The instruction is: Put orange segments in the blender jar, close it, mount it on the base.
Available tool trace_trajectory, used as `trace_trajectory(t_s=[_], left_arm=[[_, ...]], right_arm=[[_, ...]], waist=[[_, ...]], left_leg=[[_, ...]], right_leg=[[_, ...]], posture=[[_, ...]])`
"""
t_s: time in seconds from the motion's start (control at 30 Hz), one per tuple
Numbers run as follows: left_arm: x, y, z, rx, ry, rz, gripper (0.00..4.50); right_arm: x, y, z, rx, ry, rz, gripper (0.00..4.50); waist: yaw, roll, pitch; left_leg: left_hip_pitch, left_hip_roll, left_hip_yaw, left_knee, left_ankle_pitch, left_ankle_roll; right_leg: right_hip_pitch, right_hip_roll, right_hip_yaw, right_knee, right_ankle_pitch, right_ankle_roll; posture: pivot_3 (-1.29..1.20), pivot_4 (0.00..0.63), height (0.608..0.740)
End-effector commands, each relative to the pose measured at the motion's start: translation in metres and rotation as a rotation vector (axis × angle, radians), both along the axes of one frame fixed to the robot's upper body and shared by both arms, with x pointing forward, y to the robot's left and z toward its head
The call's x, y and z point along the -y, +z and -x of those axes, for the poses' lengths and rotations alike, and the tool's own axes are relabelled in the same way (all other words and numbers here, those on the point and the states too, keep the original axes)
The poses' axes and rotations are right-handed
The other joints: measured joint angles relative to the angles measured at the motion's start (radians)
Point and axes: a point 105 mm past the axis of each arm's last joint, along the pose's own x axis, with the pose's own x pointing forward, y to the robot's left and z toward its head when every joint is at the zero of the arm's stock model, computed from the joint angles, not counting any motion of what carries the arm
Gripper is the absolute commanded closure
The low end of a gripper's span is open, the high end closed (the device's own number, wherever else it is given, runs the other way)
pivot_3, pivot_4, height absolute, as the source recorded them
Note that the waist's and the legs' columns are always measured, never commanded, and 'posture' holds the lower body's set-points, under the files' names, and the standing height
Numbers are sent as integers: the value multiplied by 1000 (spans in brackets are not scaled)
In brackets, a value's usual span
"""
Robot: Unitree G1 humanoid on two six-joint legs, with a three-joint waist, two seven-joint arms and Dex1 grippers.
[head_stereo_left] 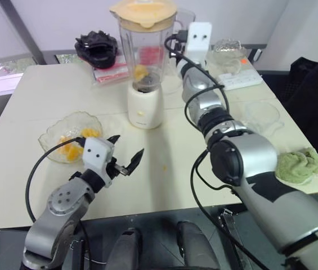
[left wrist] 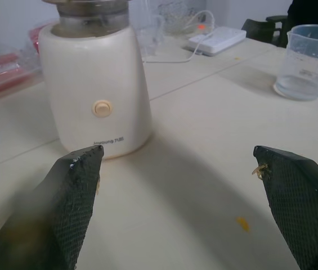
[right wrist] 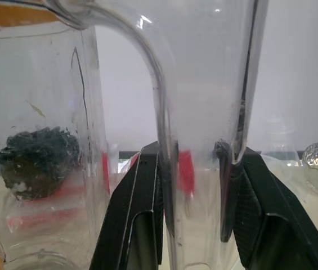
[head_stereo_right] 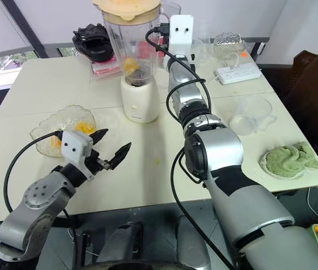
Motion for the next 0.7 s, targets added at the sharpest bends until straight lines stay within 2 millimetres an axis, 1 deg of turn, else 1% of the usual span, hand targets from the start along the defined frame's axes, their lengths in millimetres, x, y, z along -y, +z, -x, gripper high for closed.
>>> trace_trajectory(t_s=[0.03,0.13,0.27,0.37,0.47,0.53,0.6,0.7], left_arm=[[7,8,-2,45,-33,6,16],[4,12,-9,56,-35,18,16],[-12,29,-19,94,-23,36,16],[-30,44,-20,123,-35,2,16],[-38,48,-24,130,-30,-19,16],[-43,51,-28,133,-30,-29,16],[-48,55,-31,139,-31,-41,16],[-55,63,-37,150,-30,-49,16]], right_arm=[[3,56,9,141,5,-26,3125],[5,65,10,161,17,-16,3125],[6,69,12,173,35,-7,3125],[13,77,20,210,43,-29,3125],[21,81,29,228,41,-30,3125],[34,80,39,232,24,-27,3125],[46,76,51,228,8,-13,3125],[62,58,75,199,6,33,3125]], waist=[[1,0,0],[0,0,0],[-2,0,0],[-2,0,0],[1,0,0],[4,0,0],[8,0,0],[10,0,0]], left_leg=[[0,0,0,0,0,0],[0,0,0,0,0,0],[0,0,0,0,0,0],[0,1,0,-1,0,0],[-1,0,-1,-1,0,0],[-1,0,-1,0,0,0],[-1,0,-1,0,0,0],[-1,0,-1,0,0,0]], right_leg=[[0,0,0,0,0,0],[0,0,0,0,0,0],[-1,0,0,0,0,0],[-1,1,0,0,0,0],[-1,1,0,0,0,0],[-1,0,0,0,0,0],[-1,0,0,0,0,0],[-1,0,0,0,0,0]], posture=[[0,150,740],[0,150,740],[0,150,740],[0,150,740],[0,150,740],[0,150,740],[0,150,740],[0,150,740]])
